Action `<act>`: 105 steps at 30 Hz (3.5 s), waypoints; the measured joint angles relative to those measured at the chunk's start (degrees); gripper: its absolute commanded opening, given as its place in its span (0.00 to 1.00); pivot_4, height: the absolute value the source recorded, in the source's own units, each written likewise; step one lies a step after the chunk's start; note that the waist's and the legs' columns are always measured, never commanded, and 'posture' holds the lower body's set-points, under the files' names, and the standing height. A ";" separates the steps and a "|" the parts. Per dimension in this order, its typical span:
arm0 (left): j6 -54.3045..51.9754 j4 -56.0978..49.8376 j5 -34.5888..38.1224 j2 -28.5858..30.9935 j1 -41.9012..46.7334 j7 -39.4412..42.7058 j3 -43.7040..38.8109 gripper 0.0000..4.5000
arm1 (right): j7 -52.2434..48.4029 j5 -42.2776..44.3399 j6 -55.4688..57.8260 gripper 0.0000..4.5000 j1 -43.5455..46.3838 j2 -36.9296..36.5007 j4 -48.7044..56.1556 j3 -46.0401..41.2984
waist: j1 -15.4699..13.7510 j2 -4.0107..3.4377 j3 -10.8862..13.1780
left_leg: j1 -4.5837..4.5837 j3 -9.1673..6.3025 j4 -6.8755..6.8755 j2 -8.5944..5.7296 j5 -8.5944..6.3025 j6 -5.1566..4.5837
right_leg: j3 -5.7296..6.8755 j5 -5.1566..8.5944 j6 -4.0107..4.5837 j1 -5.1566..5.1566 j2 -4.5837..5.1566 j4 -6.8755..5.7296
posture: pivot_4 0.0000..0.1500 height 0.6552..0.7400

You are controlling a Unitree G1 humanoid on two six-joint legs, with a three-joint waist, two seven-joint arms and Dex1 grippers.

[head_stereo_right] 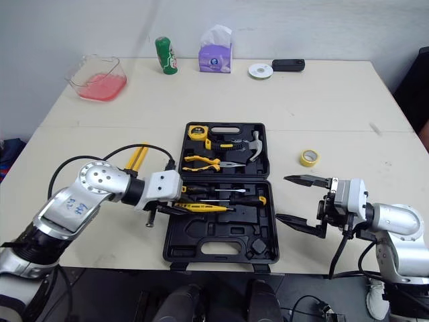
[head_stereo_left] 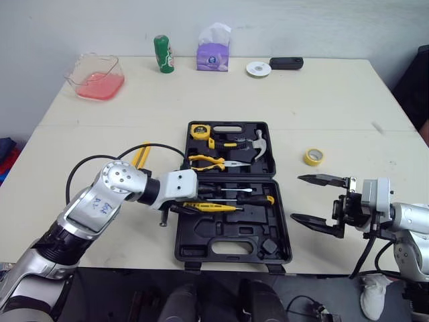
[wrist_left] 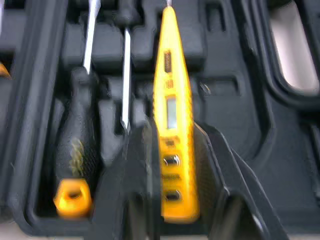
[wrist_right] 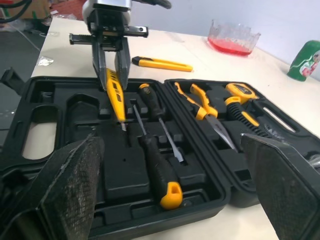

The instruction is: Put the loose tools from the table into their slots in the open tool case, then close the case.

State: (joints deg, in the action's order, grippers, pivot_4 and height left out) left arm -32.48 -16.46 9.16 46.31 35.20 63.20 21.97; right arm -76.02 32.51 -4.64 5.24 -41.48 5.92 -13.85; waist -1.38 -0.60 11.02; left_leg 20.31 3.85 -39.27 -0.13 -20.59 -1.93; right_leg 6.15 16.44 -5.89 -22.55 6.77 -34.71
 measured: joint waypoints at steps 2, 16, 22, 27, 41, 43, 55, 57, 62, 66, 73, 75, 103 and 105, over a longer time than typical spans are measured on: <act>-0.54 -0.03 -1.24 0.43 0.41 0.40 0.67 0.12 | 0.29 0.05 0.04 1.00 -0.42 -0.35 0.55 -0.04 | 0.08 0.00 0.00 | -0.01 0.01 0.00 0.04 0.00 0.01 | -0.02 0.00 0.00 0.00 -0.03 0.00 | 1.00 1.00; -7.58 -2.84 -4.38 -0.72 1.34 -0.19 2.39 0.12 | 0.77 0.39 0.16 1.00 -1.53 -0.50 0.61 -0.15 | -0.11 0.00 0.00 | 0.01 -0.04 -0.07 0.04 0.01 0.02 | -0.13 0.00 0.00 0.03 -0.03 -0.02 | 1.00 1.00; -7.83 -2.28 -5.52 -2.69 2.73 -0.99 3.86 0.12 | 0.79 0.39 0.14 1.00 -2.05 -0.41 0.61 -0.14 | -0.13 0.01 -0.01 | 0.01 -0.07 -0.16 0.04 0.00 0.01 | -0.14 0.00 0.00 0.06 -0.03 -0.06 | 1.00 1.00; -5.79 -0.95 -6.15 -2.94 3.27 -0.45 4.21 0.12 | 0.90 0.38 0.02 1.00 -2.12 -0.27 0.61 -0.14 | -0.15 0.01 -0.01 | 0.02 -0.12 -0.29 0.05 0.00 0.01 | -0.19 0.00 0.00 0.09 -0.01 -0.12 | 1.00 1.00; 0.71 4.18 -5.95 -5.20 3.51 0.26 1.72 0.69 | 1.68 0.24 -0.35 1.00 -2.00 0.37 0.55 -0.12 | -0.06 0.01 -0.01 | 0.08 -0.12 -0.41 0.06 -0.02 0.00 | -0.17 0.00 0.00 0.07 -0.01 -0.21 | 1.00 1.00; 1.37 4.46 -4.39 -5.64 3.52 1.32 0.74 0.69 | 1.77 0.22 -0.36 1.00 -1.86 0.37 0.54 -0.12 | -0.05 0.01 -0.01 | 0.10 -0.14 -0.45 0.06 -0.02 0.00 | -0.17 0.00 0.00 0.05 -0.01 -0.23 | 1.00 1.00; 19.64 10.76 5.45 -8.36 -0.31 5.85 -12.11 0.41 | 3.20 0.12 -0.11 1.00 -1.66 0.37 0.56 -0.06 | -0.01 0.01 -0.01 | 0.11 -0.14 -0.52 0.08 -0.03 0.01 | -0.09 0.00 0.00 0.05 -0.01 -0.25 | 1.00 1.00; 21.56 10.81 7.09 -8.66 -1.27 7.64 -12.65 0.20 | 3.28 0.12 0.00 1.00 -1.60 0.37 0.56 -0.06 | -0.03 0.01 -0.01 | 0.11 -0.14 -0.52 0.08 -0.03 0.01 | -0.07 0.00 0.00 0.05 0.00 -0.26 | 1.00 1.00; 25.14 13.29 4.89 -9.15 -3.51 7.12 -11.76 0.01 | 3.84 0.12 0.32 1.00 -1.31 0.36 0.57 -0.03 | -0.04 0.01 -0.01 | 0.10 -0.13 -0.54 0.07 -0.04 0.00 | -0.03 0.00 0.00 0.05 -0.02 -0.27 | 1.00 1.00; 25.97 14.96 3.04 -10.16 -4.67 5.80 -10.22 0.01 | 4.21 0.13 1.12 1.00 -1.24 0.31 0.69 -0.03 | -0.04 0.01 -0.01 | 0.11 -0.12 -0.54 0.07 -0.05 -0.02 | -0.02 0.00 -0.01 0.05 -0.02 -0.27 | 1.00 1.00; 26.70 15.40 0.53 -10.27 -6.67 5.09 -8.22 0.01 | 4.41 0.14 2.09 1.00 -1.24 0.29 1.44 -0.03 | -0.01 0.01 -0.01 | 0.11 -0.12 -0.54 0.08 -0.05 -0.01 | -0.03 0.00 -0.01 0.05 -0.01 -0.28 | 1.00 1.00; 26.58 16.28 -0.29 -10.31 -6.77 4.71 -7.81 0.01 | 4.45 0.14 2.26 1.00 -1.23 0.29 1.74 -0.04 | -0.01 0.01 -0.01 | 0.11 -0.13 -0.55 0.08 -0.05 -0.01 | -0.03 0.00 0.00 0.05 -0.01 -0.28 | 1.00 1.00; 28.54 19.67 -0.56 -12.42 -7.74 2.72 -8.10 0.01 | 6.70 0.29 6.22 1.00 -1.38 -0.21 5.75 -0.05 | 0.03 0.00 -0.07 | 0.00 -0.13 -0.56 0.08 -0.07 -0.02 | -0.15 0.00 0.00 0.14 0.13 -0.31 | 1.00 1.00; 26.99 18.91 4.69 -14.77 -9.42 3.04 -10.92 0.01 | 6.97 0.22 6.31 1.00 -1.04 -1.08 5.53 -0.28 | 0.05 0.02 -0.05 | 0.10 -0.16 -0.56 0.08 -0.07 -0.03 | -0.14 0.00 0.00 0.06 0.51 -0.31 | 1.00 1.00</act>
State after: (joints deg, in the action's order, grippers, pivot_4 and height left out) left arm -5.49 2.45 13.84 31.54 25.78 66.24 11.04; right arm -69.05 32.73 1.67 4.20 -42.56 11.45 -14.13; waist -1.33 -0.59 10.97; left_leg 20.41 3.69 -39.83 -0.05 -20.66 -1.96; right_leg 6.01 16.44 -5.89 -22.49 7.28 -35.02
